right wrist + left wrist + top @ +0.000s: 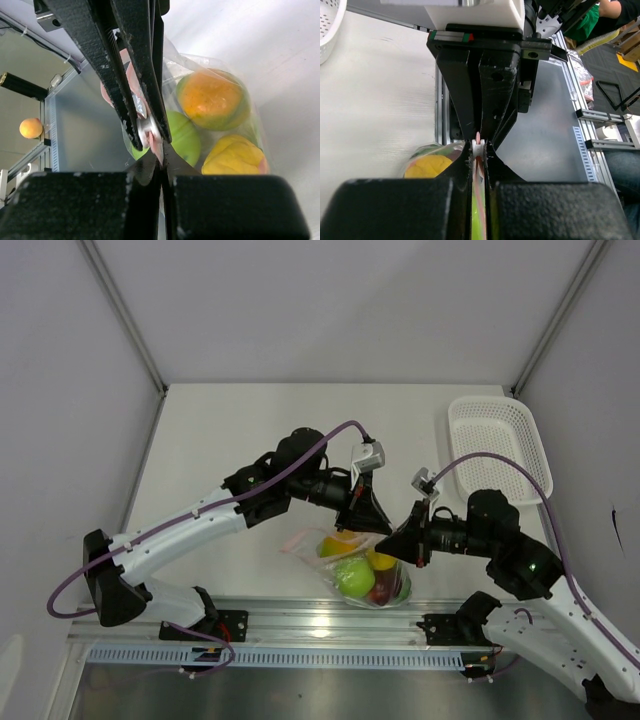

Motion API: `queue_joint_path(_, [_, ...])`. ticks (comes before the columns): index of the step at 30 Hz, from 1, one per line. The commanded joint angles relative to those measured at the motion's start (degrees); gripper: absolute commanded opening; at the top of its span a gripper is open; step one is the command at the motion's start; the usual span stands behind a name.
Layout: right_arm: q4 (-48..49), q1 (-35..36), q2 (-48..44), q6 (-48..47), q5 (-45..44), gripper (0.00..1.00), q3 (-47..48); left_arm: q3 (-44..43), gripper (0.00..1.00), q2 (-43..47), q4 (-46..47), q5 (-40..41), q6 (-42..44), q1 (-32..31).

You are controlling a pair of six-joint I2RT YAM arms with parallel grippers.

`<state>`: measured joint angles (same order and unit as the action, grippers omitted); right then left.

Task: Place the food in the zip-top bag and seal the zipper
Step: Zip the zipper food storage bag at the center of the board.

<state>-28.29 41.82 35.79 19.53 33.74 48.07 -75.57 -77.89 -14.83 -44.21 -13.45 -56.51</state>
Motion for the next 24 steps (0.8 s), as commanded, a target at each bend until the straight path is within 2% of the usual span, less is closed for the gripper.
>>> queue_joint_path(1, [1.8, -0.1, -2.1, 0.8, -3.5, 0.00, 1.7, -1.1, 0.00, 1.2, -3.5, -1.7, 2.6, 0.0])
queue_joint_path(16, [0.5, 0.0, -7.6, 3.9, -9.8, 0.00, 1.1, -0.5, 0.01, 2.4, -7.9, -2.9, 5.7, 1.1])
queue_joint_path(18, [1.0, -0.1, -7.3, 3.7, -8.2, 0.00, 1.1, -0.4, 0.00, 2.6, -8.3, -3.6, 5.8, 1.5])
queue_joint_path(23, [0.8, -0.2, -1.0, 0.5, 6.0, 0.00, 0.7, -1.9, 0.01, 2.5, -8.8, -4.9, 5.9, 1.8])
queue_joint_path(24, [0.5, -0.2, 1.5, -0.2, 8.4, 0.12, 1.4, -2.1, 0.01, 2.2, -9.1, -5.3, 5.8, 1.8])
